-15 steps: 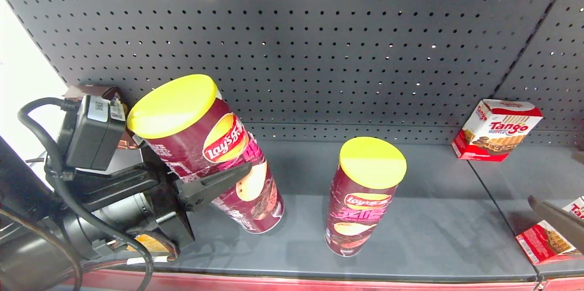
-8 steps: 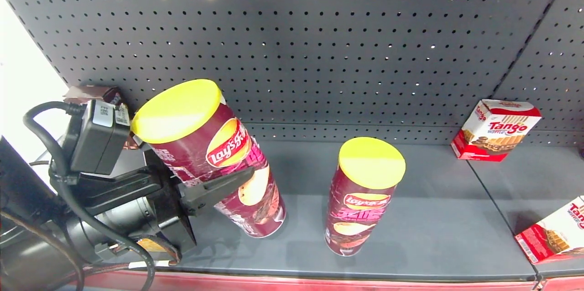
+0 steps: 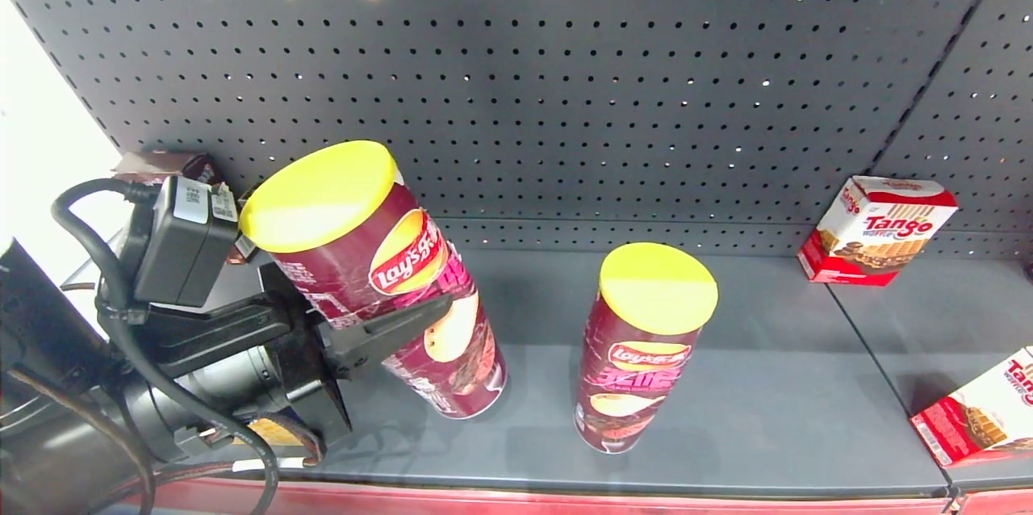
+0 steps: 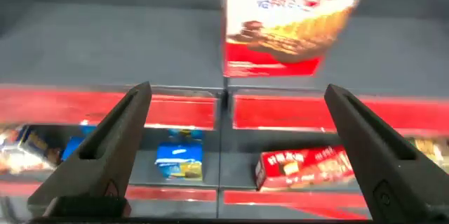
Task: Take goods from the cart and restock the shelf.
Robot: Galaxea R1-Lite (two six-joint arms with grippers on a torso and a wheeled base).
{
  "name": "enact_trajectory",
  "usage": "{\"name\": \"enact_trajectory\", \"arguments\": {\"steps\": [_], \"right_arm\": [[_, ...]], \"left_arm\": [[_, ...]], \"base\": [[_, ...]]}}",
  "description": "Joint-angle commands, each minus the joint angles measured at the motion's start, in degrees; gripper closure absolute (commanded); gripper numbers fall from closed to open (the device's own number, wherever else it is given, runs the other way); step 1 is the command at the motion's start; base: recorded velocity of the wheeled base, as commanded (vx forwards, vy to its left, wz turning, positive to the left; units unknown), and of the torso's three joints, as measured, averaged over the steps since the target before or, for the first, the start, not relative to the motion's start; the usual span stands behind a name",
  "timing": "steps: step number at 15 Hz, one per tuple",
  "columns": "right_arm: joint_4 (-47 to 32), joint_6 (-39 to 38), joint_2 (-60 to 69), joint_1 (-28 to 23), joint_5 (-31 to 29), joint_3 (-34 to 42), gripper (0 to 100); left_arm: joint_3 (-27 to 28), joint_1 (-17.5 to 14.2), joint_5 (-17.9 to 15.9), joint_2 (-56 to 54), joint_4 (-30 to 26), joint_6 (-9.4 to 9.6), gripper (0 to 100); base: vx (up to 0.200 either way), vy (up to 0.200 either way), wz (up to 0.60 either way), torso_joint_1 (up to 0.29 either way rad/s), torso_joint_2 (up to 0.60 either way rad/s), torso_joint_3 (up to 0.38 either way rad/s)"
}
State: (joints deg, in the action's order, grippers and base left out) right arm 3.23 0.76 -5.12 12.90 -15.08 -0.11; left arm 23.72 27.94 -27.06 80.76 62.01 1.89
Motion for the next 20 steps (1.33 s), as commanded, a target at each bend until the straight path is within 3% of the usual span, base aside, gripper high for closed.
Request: {"name": "enact_trajectory", "arguments": {"steps": [1, 2, 4, 5, 6, 7, 9, 14, 15, 20], "right_arm": [[-0.1, 0.5, -0.2, 0.1, 1.3, 0.1, 0], [0.2, 2.5, -0.2, 0.0, 6.3, 0.1, 0], [0.4, 3.7, -0.2, 0.0, 8.5, 0.1, 0], [0.4, 3.4, -0.2, 0.0, 8.0, 0.1, 0], [0.0, 2.3, -0.2, 0.0, 1.0, 0.1, 0], [0.0, 2.1, -0.2, 0.3, 0.3, 0.1, 0], [0.3, 2.4, -0.2, 0.2, 11.0, 0.1, 0], [-0.4, 2.1, -0.2, 0.3, 14.6, 0.1, 0], [-1.7, 3.6, -0.2, 0.3, 18.8, 0.1, 0], [-3.0, 0.5, -0.6, 0.2, 12.6, 0.1, 0]], "left_arm": [[0.5, 0.0, 0.0, 0.3, -0.1, -0.04, 100], [0.6, 0.0, 0.0, 0.3, -0.1, -0.04, 100], [-0.2, 0.1, 0.0, 0.0, -0.1, 0.04, 100], [-0.3, 0.1, 0.0, 0.0, -0.1, 0.04, 100], [-0.5, 0.1, 0.0, 0.0, -0.1, 0.04, 100], [-0.3, 0.1, 0.0, 0.0, -0.1, 0.04, 100], [-0.3, 0.2, 0.0, 0.1, -0.1, 0.04, 100], [-1.3, 1.1, 0.0, -0.1, -0.1, 0.04, 100], [-1.4, 1.9, 0.0, -0.1, -0.2, 0.04, 100], [-1.3, 1.9, -0.7, 1.1, -0.4, 0.04, 100]], "base": [[0.000, 0.000, 0.00, 0.000, 0.00, 0.000], [0.000, 0.000, 0.00, 0.000, 0.00, 0.000], [0.000, 0.000, 0.00, 0.000, 0.00, 0.000], [0.000, 0.000, 0.00, 0.000, 0.00, 0.000], [0.000, 0.000, 0.00, 0.000, 0.00, 0.000], [0.000, 0.000, 0.00, 0.000, 0.00, 0.000], [0.000, 0.000, 0.00, 0.000, 0.00, 0.000], [0.000, 0.000, 0.00, 0.000, 0.00, 0.000], [0.000, 0.000, 0.00, 0.000, 0.00, 0.000], [0.000, 0.000, 0.00, 0.000, 0.00, 0.000]]}}
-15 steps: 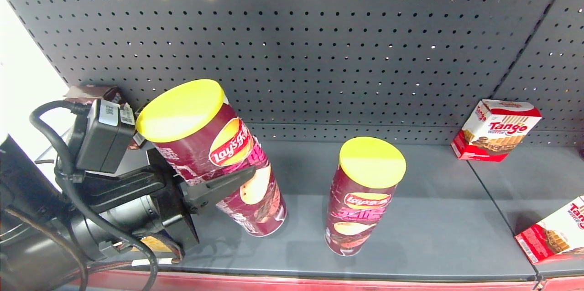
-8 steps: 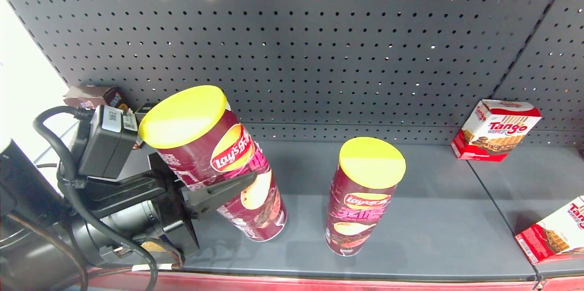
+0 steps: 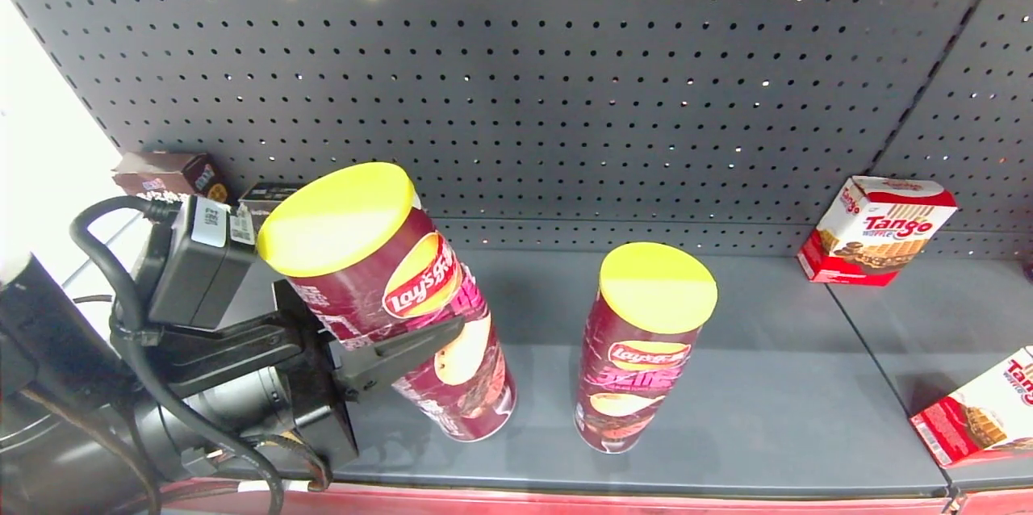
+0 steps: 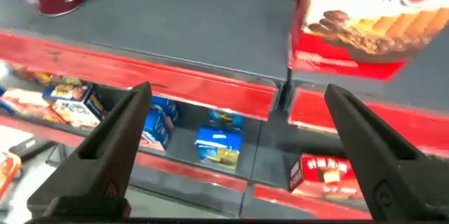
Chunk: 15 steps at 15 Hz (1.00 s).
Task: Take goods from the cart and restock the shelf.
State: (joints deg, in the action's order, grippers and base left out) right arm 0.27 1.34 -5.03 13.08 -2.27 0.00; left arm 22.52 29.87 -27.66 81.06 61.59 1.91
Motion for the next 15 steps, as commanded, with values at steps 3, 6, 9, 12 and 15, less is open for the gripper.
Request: {"name": "enact_trajectory", "arguments": {"steps": [3, 6, 9, 12, 15], "right_arm": [[0.0, 0.0, -7.4, -3.3, -0.4, 0.0, 0], [0.0, 0.0, -8.6, -6.8, -0.3, 0.0, 0], [0.0, -0.3, -0.6, -12.6, -0.2, 0.0, 0], [0.0, -0.2, 1.4, -11.8, 0.4, 0.0, 0], [0.0, -0.3, 4.5, -13.0, 0.4, 0.0, 0]], "left_arm": [[0.8, -0.2, -2.0, 3.4, 0.5, 0.02, 100], [1.1, -0.2, -2.0, 4.6, 0.5, 0.02, 100], [2.2, -0.2, -2.0, 5.4, 0.5, 0.11, 100], [3.9, -0.1, -2.0, 6.4, 0.6, 0.11, 100], [5.9, -0.1, -2.0, 7.7, 0.6, 0.20, 100]], "base": [[0.000, 0.000, 0.00, 0.000, 0.00, 0.000], [0.000, 0.000, 0.00, 0.000, 0.00, 0.000], [0.000, 0.000, 0.00, 0.000, 0.00, 0.000], [0.000, 0.000, 0.00, 0.000, 0.00, 0.000], [0.000, 0.000, 0.00, 0.000, 0.00, 0.000]]}}
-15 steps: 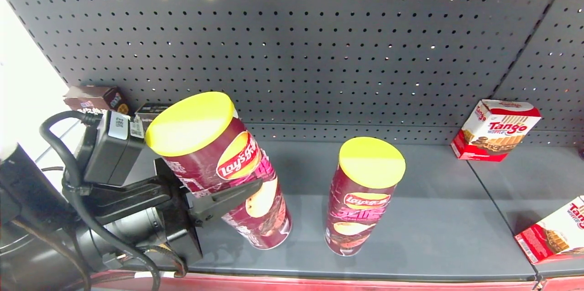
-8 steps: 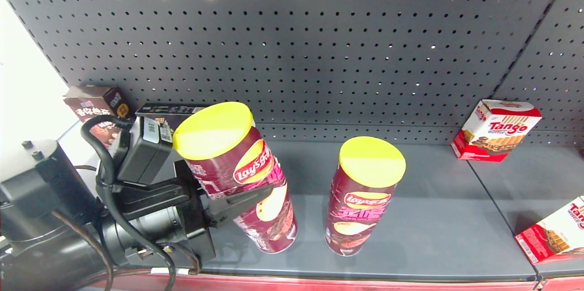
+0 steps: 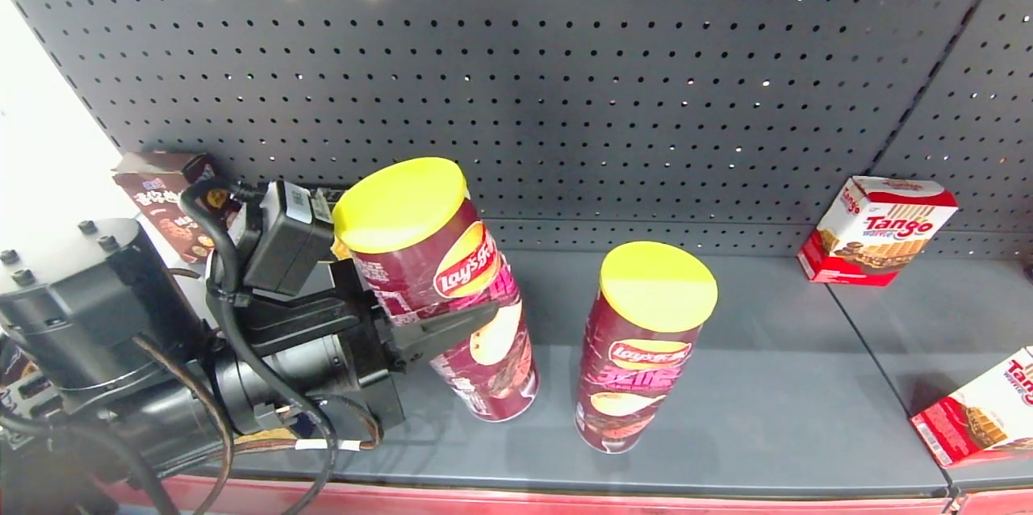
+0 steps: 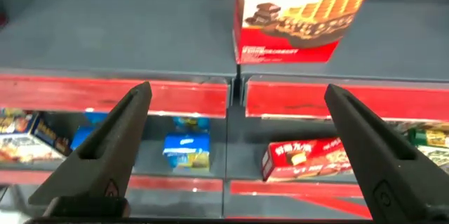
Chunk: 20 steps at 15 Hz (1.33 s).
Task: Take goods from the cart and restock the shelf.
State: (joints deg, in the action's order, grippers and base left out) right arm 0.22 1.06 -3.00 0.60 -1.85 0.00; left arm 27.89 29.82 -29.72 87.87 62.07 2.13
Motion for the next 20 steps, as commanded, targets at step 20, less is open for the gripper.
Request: {"name": "enact_trajectory", "arguments": {"steps": [20], "right_arm": [[0.0, -0.3, 2.6, -0.6, 0.0, 0.0, 0]], "left_arm": [[14.3, -3.4, -3.0, 6.4, -8.7, 1.03, 100]], "base": [[0.000, 0.000, 0.00, 0.000, 0.00, 0.000]]}}
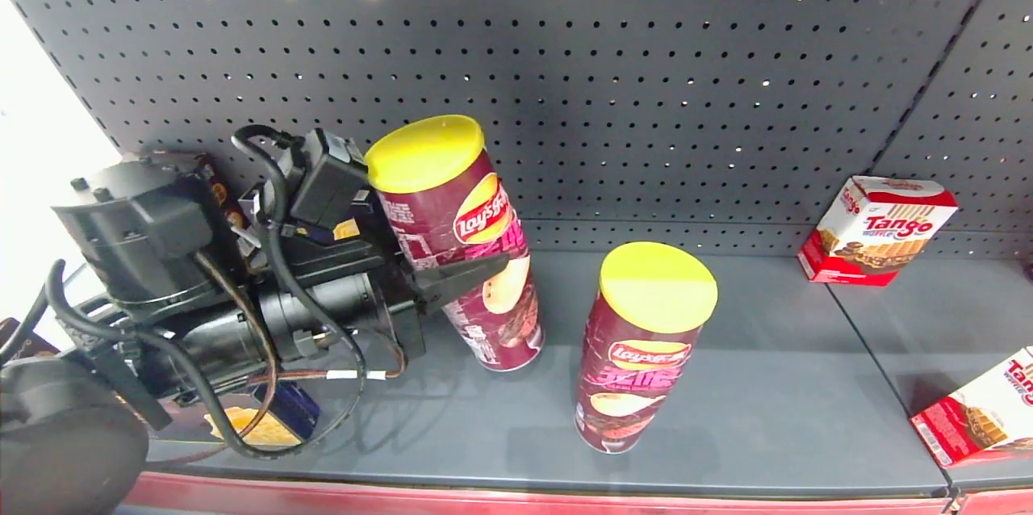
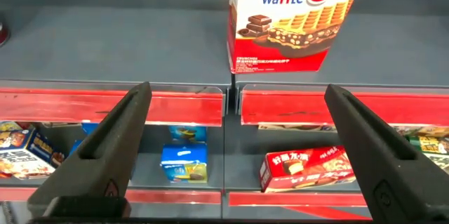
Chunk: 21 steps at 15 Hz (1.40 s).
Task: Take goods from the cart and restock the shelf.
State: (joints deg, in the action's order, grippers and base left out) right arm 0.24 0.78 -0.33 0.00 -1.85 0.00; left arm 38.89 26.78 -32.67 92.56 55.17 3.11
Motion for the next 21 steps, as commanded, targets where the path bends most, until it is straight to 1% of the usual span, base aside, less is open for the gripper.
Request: {"name": "enact_trajectory", "arguments": {"steps": [1, 2, 3, 4, 5, 6, 7, 8, 10, 11, 13, 15, 16, 21], "right_arm": [[0.0, 0.0, 0.0, 0.0, 0.0, 0.0, 0], [0.0, 0.0, 0.0, 0.0, -0.1, 0.0, 0], [0.0, 0.0, 0.0, 0.0, 0.0, 0.0, 0], [0.0, 0.0, 0.0, 0.0, 0.0, 0.0, 0], [0.0, 0.0, 0.0, 0.0, -0.1, 0.0, 0], [0.0, 0.0, 0.0, 0.0, 0.0, 0.0, 0], [0.0, 0.0, 0.0, 0.1, 0.0, 0.0, 0], [0.0, 0.0, 0.0, 0.0, 0.0, 0.0, 0], [0.0, 0.0, 0.0, 0.0, 0.0, 0.0, 0], [0.0, 0.0, 0.0, 0.0, 0.0, 0.0, 0], [0.0, 0.0, 0.0, 0.0, 0.0, 0.0, 0], [0.0, 0.0, 0.0, 0.0, 0.0, 0.0, 0], [0.0, 0.0, 0.0, 0.0, 0.0, 0.0, 0], [0.0, 0.0, 0.0, 0.0, 0.0, 0.0, 0]], "left_arm": [[7.4, 0.2, -0.1, 2.1, -7.6, 0.14, 100], [9.4, 0.3, -0.2, 2.2, -10.5, 0.14, 100], [15.9, 1.4, -1.3, 2.6, -21.0, 0.32, 100], [19.3, 2.2, -1.3, 3.2, -25.9, 1.90, 100], [21.0, 2.4, -1.3, 4.9, -27.3, 4.36, 100], [21.2, 2.7, -0.2, 6.4, -27.0, 6.74, 100], [21.6, 2.6, 6.5, 9.1, -23.5, 12.01, 100], [21.7, 2.6, 8.1, 10.1, -22.0, 12.71, 100], [22.5, 2.6, 6.8, 12.8, -19.9, 12.89, 100], [24.0, 2.5, 5.3, 14.5, -18.9, 12.54, 100], [27.7, 2.0, 2.5, 16.4, -19.9, 12.36, 100], [29.4, 2.0, 0.6, 17.6, -20.1, 12.36, 100], [30.6, 2.0, -1.1, 18.8, -20.1, 12.45, 100], [33.8, 1.1, -1.2, 22.7, -20.0, 13.06, 100]], "base": [[0.000, 0.000, 0.00, 0.000, 0.00, 0.000], [0.000, 0.000, 0.00, 0.000, 0.00, 0.000], [0.000, 0.000, 0.00, 0.000, 0.00, 0.000], [0.000, 0.000, 0.00, 0.000, 0.00, 0.000], [0.000, 0.000, 0.00, 0.000, 0.00, 0.000], [0.000, 0.000, 0.00, 0.000, 0.00, 0.000], [0.000, 0.000, 0.00, 0.000, 0.00, 0.000], [0.000, 0.000, 0.00, 0.000, 0.00, 0.000], [0.000, 0.000, 0.00, 0.000, 0.00, 0.000], [0.000, 0.000, 0.00, 0.000, 0.00, 0.000], [0.000, 0.000, 0.00, 0.000, 0.00, 0.000], [0.000, 0.000, 0.00, 0.000, 0.00, 0.000], [0.000, 0.000, 0.00, 0.000, 0.00, 0.000], [0.000, 0.000, 0.00, 0.000, 0.00, 0.000]]}}
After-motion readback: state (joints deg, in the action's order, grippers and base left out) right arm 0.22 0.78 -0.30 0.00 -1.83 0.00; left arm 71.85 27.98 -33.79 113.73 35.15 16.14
